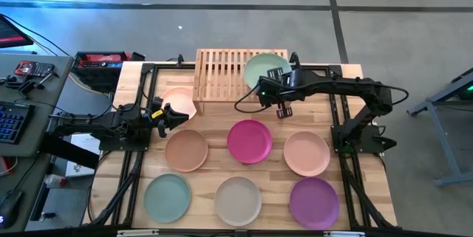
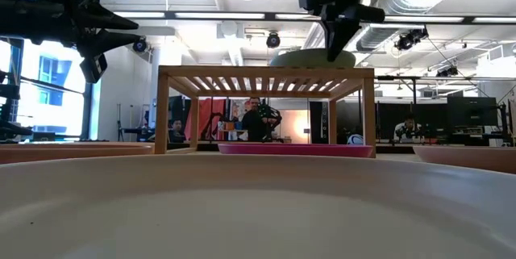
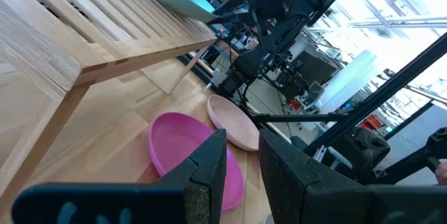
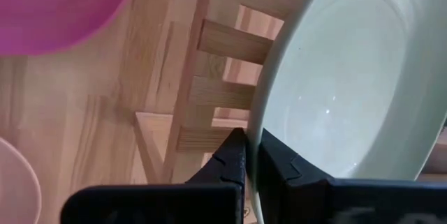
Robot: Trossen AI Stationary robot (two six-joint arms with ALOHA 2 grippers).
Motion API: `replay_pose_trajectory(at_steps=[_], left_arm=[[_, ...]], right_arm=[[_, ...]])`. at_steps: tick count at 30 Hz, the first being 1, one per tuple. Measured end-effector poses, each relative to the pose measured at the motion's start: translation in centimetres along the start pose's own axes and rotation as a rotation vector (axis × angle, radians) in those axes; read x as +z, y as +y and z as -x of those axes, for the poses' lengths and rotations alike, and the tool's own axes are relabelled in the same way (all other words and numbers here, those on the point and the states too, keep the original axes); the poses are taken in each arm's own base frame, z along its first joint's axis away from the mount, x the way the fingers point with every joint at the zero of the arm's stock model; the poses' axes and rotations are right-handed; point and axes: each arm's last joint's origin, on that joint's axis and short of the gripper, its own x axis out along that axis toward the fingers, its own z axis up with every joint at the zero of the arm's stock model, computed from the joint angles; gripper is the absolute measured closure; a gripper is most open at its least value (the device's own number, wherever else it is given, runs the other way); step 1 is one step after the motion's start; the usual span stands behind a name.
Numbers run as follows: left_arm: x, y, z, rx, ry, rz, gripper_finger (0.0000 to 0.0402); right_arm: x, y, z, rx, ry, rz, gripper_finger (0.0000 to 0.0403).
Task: Place and stack plates onto a shelf
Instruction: Put the green plate on the shelf
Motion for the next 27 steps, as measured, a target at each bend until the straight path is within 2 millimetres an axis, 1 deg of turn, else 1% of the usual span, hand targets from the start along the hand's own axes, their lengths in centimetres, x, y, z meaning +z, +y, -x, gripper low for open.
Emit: replay_pose_trajectory(at_steps=[14, 27], left_arm=[[0.01, 0.0, 0.0, 0.0, -0.001, 0.0, 0.0328], [-0.02, -0.03, 0.0, -0.009, 0.007, 0.002, 0.0328]], right_arm=[[0.02, 0.07, 0.0, 0.021, -0.009, -0.003, 0.0402], [0.01, 0.11, 0.01, 0.034, -0.013, -0.055, 0.0399]])
